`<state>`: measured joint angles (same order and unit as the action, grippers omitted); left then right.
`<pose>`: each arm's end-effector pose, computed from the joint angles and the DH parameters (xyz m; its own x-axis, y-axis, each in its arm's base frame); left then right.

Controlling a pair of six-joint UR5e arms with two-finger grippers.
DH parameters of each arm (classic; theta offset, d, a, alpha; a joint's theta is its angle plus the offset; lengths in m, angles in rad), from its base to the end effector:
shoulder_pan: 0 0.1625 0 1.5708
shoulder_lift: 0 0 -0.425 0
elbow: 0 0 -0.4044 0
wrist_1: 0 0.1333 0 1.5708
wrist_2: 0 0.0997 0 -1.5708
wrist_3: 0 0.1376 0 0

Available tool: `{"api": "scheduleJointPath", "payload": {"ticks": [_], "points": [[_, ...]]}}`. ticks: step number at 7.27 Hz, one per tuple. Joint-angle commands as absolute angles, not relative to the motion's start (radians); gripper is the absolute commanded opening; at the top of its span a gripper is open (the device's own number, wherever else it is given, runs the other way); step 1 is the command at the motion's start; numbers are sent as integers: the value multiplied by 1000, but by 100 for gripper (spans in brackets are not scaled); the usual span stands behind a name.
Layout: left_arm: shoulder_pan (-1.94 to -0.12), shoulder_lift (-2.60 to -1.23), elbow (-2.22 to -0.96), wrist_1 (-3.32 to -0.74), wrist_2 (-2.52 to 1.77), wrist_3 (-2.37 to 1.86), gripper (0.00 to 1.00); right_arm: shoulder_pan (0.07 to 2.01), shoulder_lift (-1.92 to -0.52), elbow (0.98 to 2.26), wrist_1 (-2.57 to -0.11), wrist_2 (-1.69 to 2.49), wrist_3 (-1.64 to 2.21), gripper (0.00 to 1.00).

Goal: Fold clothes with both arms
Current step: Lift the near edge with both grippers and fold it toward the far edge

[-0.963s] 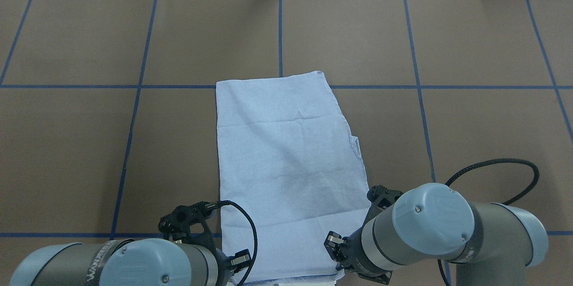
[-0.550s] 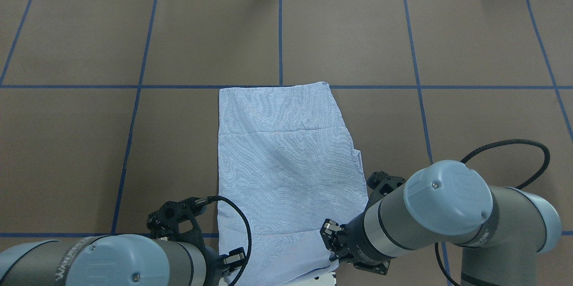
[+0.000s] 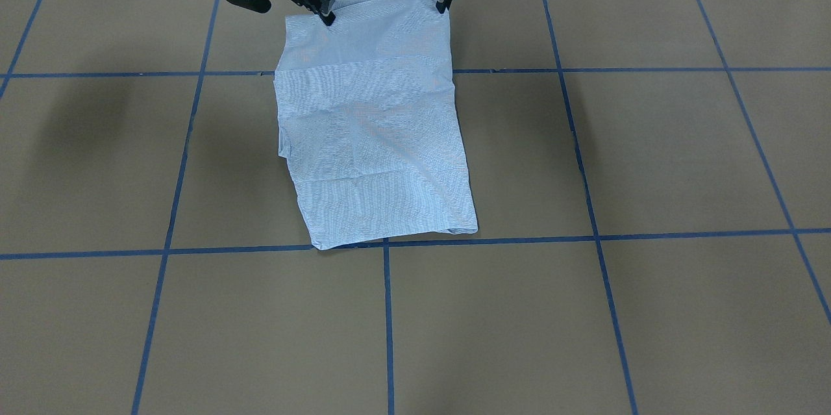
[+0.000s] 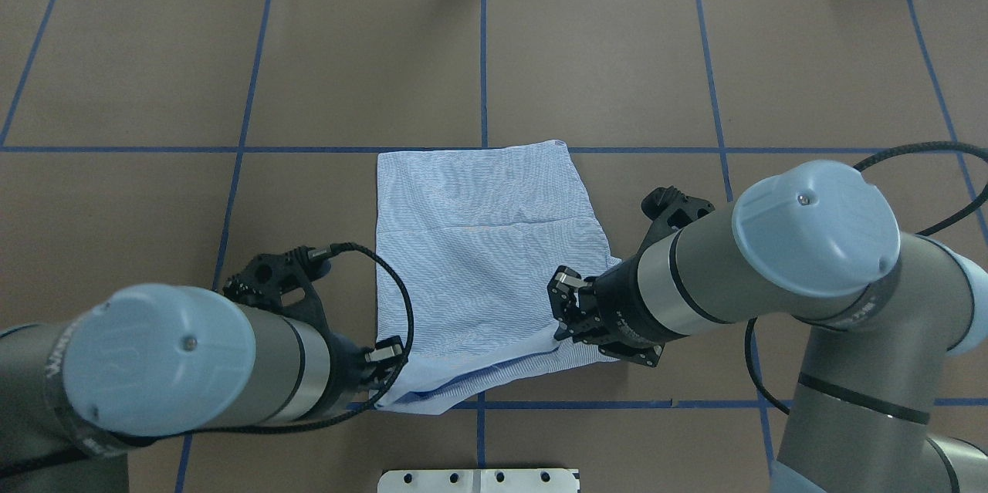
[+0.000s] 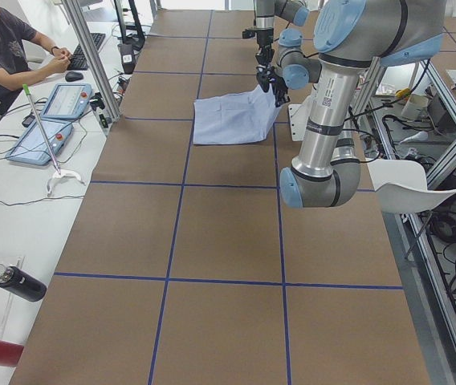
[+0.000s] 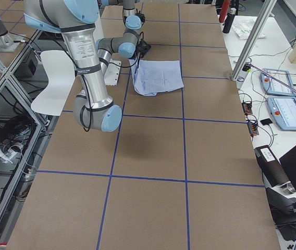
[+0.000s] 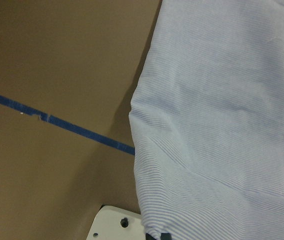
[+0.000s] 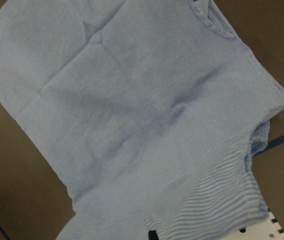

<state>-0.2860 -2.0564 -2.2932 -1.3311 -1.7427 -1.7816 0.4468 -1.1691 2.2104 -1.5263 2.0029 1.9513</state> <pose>0.4584 -0.2492 0.1550 0.5018 -0.3624 -0.7854 0.2533 0.9297 -0.2672 -0.4430 -0.2961 0.1747 0.3687 0.5506 0.7489 -0.2102 0.8342 -0.5098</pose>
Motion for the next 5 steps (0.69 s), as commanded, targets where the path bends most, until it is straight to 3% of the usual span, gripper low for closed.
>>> {"api": "scheduleJointPath", "payload": {"ticks": [1,5], "points": [[-444,-2083,-2267,-1335,-1817,-1660,0,514,-1097,2101,-1525,1996,1895,0],[-525,-2092,-2054,-1550,-1818,-1583,0,601,-1027,1965,-1519,1993,1772,0]]}}
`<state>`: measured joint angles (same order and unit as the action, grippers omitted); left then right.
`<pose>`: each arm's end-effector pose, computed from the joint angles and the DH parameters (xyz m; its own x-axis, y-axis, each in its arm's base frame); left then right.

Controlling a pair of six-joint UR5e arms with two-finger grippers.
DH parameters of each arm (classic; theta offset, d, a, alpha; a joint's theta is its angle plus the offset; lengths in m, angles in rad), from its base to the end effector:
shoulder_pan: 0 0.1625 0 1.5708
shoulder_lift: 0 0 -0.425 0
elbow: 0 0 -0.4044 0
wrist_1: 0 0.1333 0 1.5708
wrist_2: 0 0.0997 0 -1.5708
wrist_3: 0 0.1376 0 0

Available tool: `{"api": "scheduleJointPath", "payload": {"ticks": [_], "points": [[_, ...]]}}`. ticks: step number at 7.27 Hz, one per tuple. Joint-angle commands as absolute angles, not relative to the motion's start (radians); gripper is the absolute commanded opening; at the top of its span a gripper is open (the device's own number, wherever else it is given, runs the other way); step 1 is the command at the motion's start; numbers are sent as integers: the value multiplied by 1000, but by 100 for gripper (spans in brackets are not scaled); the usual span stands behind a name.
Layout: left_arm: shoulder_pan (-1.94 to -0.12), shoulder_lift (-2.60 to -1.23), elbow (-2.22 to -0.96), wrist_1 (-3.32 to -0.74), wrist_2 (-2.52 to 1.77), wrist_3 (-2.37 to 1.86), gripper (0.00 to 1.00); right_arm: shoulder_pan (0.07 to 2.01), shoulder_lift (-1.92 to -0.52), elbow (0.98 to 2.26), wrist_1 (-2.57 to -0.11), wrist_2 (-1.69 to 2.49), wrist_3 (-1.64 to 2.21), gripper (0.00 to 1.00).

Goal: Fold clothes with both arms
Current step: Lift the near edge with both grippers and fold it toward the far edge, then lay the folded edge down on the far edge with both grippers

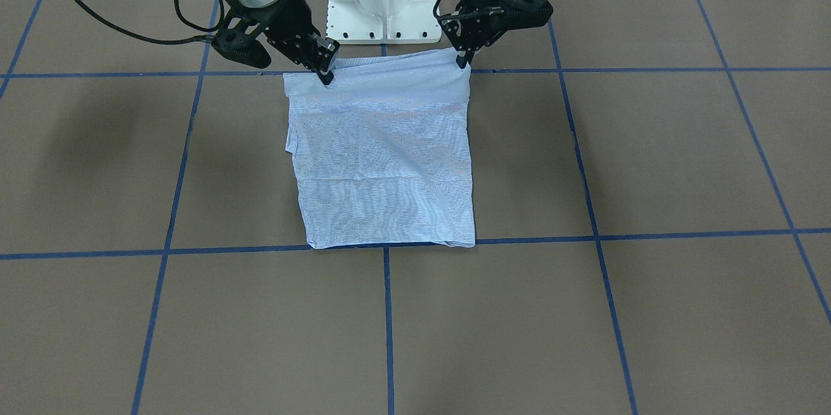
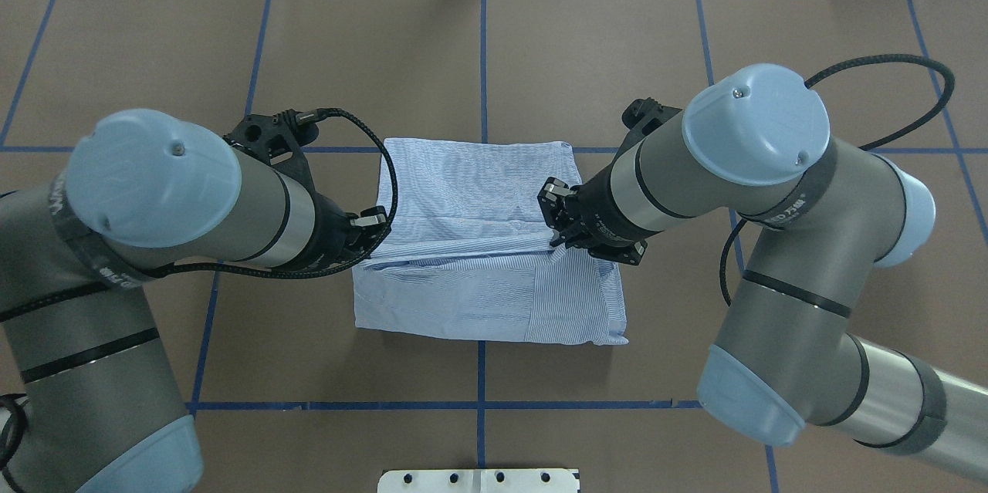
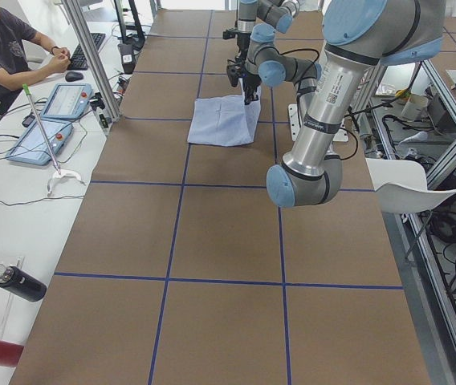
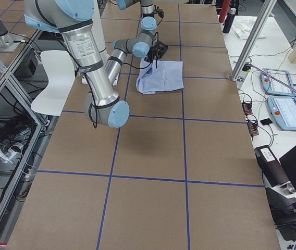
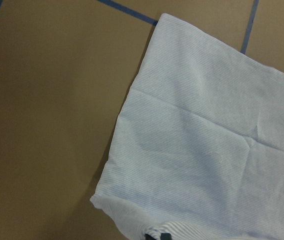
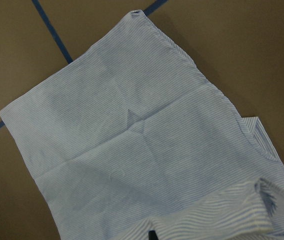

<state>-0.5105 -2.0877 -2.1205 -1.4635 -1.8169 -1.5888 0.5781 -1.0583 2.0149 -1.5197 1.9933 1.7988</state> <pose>0.4502 -0.3665 0.1729 0.4954 -0.2974 -0.8161 0.3088 0.9385 -0.1546 -0.4612 -0.3927 0.1851 0.3885 0.4996 0.7742 -0.3037 0.8627 -0.4043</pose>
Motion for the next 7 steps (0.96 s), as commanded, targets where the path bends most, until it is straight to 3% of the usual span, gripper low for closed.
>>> {"api": "scheduleJointPath", "payload": {"ticks": [1,4,7], "points": [[-538,-2124,-2004,-1575,-1818,-1583,0,610,-1000,1924,-1516,1991,1757,0],[-603,-2157,-1899,-1652,-1818,-1578,0,630,-898,1749,-1494,1964,1737,0],[-641,-2166,-1737,-1834,-1818,-1577,0,647,-893,1626,-1381,1962,1712,0]]}}
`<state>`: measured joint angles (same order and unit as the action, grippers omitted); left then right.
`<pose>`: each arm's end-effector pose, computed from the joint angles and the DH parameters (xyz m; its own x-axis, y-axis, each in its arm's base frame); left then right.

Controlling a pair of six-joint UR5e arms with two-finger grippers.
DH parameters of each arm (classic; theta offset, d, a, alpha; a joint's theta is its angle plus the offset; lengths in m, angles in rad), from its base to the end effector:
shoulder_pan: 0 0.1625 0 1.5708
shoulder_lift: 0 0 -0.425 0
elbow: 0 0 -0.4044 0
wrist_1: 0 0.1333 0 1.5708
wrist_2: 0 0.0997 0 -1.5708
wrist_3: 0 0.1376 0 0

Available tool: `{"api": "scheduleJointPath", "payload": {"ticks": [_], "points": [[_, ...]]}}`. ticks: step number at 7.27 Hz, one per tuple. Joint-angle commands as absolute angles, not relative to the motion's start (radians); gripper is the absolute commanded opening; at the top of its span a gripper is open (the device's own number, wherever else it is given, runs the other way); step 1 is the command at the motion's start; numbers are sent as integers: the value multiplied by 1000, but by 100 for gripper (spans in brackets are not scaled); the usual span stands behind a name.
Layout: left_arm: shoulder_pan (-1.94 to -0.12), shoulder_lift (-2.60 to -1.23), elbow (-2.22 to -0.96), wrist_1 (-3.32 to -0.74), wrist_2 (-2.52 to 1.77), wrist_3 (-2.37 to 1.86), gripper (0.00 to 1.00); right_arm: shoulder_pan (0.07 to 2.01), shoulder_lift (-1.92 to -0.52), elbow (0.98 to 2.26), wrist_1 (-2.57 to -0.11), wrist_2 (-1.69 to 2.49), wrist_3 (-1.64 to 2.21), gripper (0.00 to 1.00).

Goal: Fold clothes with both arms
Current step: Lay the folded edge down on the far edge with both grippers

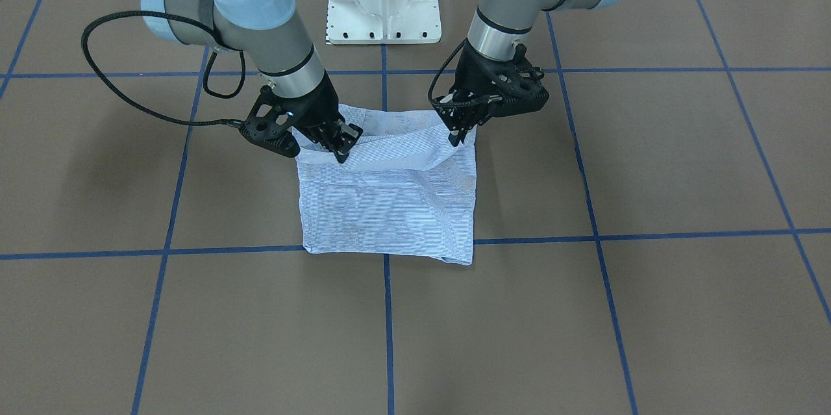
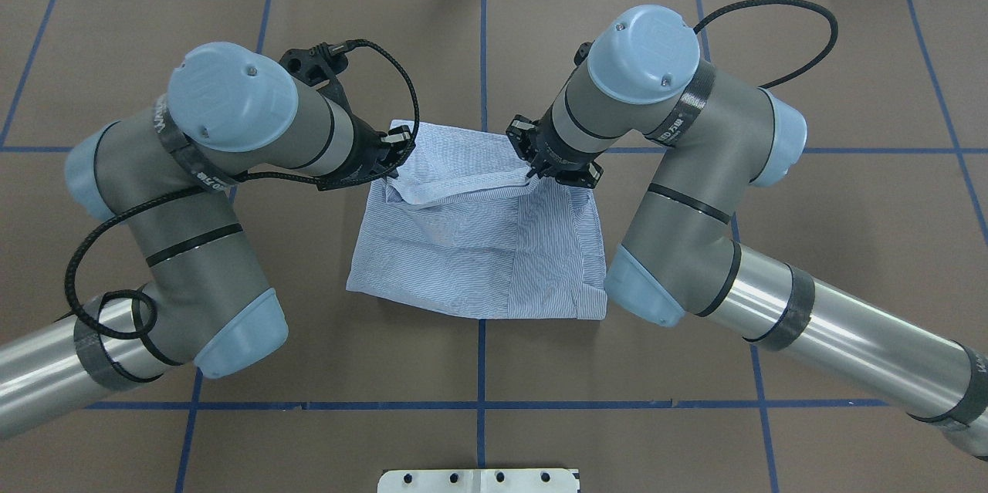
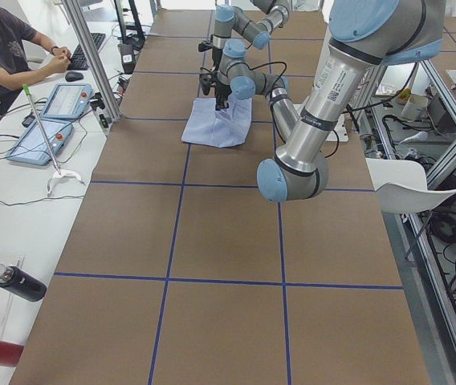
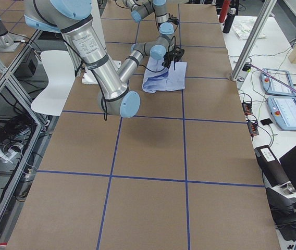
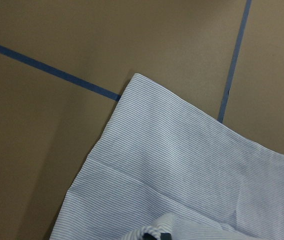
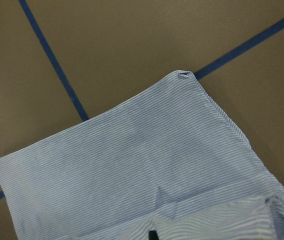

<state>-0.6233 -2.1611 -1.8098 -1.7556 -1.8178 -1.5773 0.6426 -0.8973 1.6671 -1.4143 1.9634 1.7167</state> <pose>0.4904 -0.4753 0.2032 0.4264 -0.3143 -0.8482 0.4002 0.9065 -0.1347 -0.5256 -0.4942 0.2099 0.4310 0.4904 0.7575 -0.3755 0.8608 -0.3436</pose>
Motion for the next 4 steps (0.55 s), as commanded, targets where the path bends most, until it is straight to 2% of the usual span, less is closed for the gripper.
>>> {"api": "scheduleJointPath", "payload": {"ticks": [1,4], "points": [[-656,-2171,-1708,-1862,-1818,-1577,0,647,-876,1605,-1376,1960,1713,0],[-675,-2189,-1605,-1956,-1815,-1574,0,656,-804,1444,-1303,1941,1713,0]]}}
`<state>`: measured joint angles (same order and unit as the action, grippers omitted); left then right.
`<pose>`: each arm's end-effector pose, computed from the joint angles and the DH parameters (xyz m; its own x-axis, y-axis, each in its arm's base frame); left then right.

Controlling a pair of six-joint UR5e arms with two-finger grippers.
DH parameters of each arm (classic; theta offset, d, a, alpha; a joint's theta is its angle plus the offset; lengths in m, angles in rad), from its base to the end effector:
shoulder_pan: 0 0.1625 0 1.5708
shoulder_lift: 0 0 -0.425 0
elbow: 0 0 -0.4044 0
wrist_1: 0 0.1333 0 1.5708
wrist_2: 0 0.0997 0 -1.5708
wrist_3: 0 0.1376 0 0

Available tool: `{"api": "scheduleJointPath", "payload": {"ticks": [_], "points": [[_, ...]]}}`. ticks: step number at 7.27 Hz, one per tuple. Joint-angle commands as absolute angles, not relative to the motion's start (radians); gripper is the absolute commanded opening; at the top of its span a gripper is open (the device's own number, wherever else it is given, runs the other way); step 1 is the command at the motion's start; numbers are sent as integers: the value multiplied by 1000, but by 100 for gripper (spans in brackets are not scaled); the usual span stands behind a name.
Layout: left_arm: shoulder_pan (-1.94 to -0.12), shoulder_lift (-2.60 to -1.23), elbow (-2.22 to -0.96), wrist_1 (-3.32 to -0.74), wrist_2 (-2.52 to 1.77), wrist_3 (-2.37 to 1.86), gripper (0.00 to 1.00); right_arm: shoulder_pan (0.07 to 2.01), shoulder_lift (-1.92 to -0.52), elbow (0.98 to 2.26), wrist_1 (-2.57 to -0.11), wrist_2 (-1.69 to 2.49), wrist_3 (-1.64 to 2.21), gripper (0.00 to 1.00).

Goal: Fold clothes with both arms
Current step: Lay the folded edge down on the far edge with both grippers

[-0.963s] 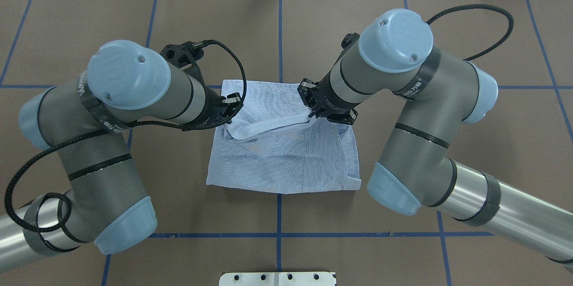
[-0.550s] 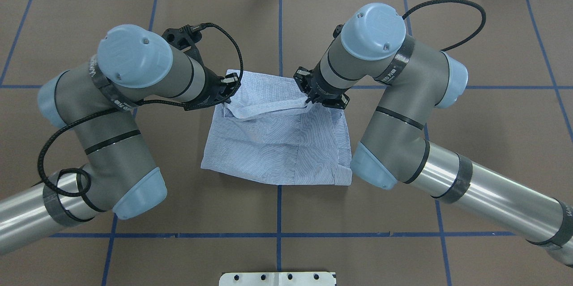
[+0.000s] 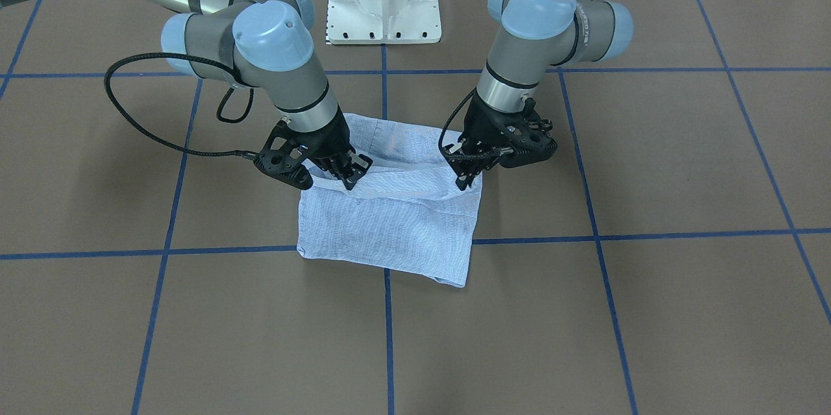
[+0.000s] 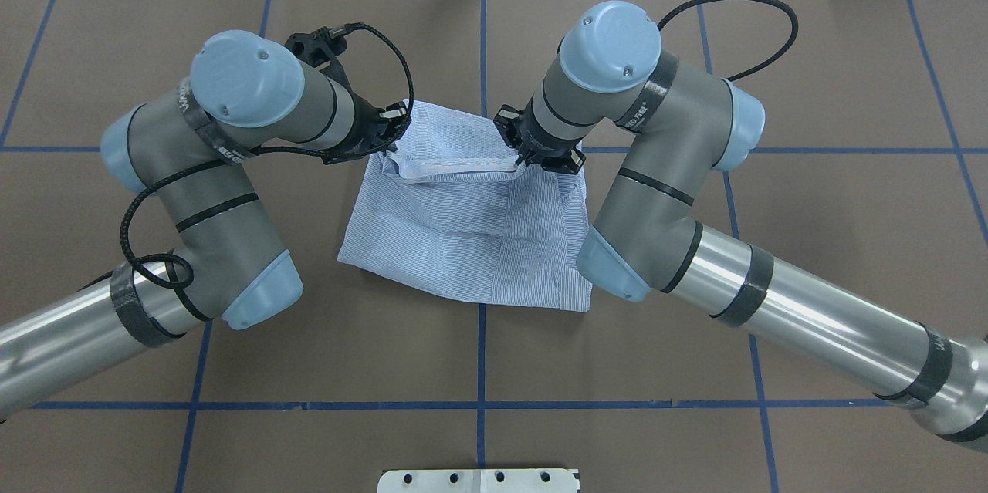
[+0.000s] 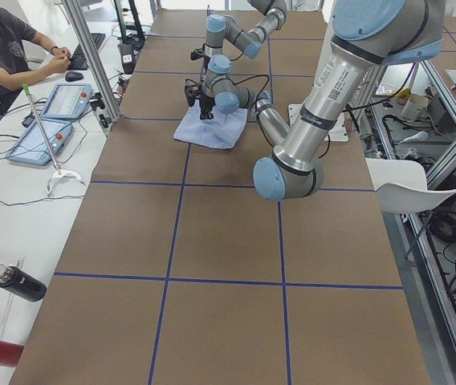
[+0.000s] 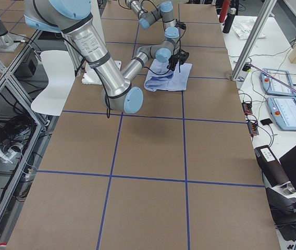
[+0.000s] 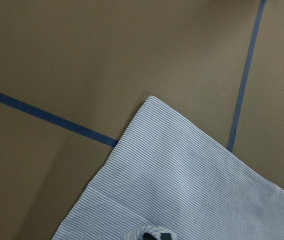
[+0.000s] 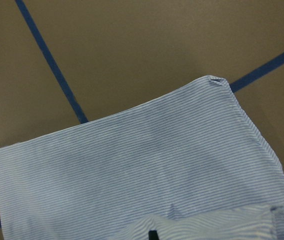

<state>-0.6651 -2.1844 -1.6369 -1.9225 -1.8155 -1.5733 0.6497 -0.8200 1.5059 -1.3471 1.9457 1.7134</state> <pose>0.5088 -0.5261 0.2388 0.4031 -0.3192 -0.8577 0.4362 0.8909 -0.1266 -0.5591 -0.5289 0.2170 0.4367 0.4979 0.7493 -0.3989 0.8537 -0.3347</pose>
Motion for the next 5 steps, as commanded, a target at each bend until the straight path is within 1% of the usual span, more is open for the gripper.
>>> {"api": "scheduleJointPath", "payload": {"ticks": [1,3,4,5], "points": [[-676,-2194,-1594,-1966,-1813,-1577,0,666,-804,1422,-1287,1940,1713,0],[-680,-2232,-1531,-1999,-1813,-1583,0,680,-805,1417,-1285,1942,1716,0],[-684,-2240,-1523,-1999,-1813,-1586,14,681,-808,1417,-1285,1945,1718,41],[-692,-2244,-1523,-1999,-1813,-1592,99,680,-810,1419,-1284,1944,1718,99]]}}
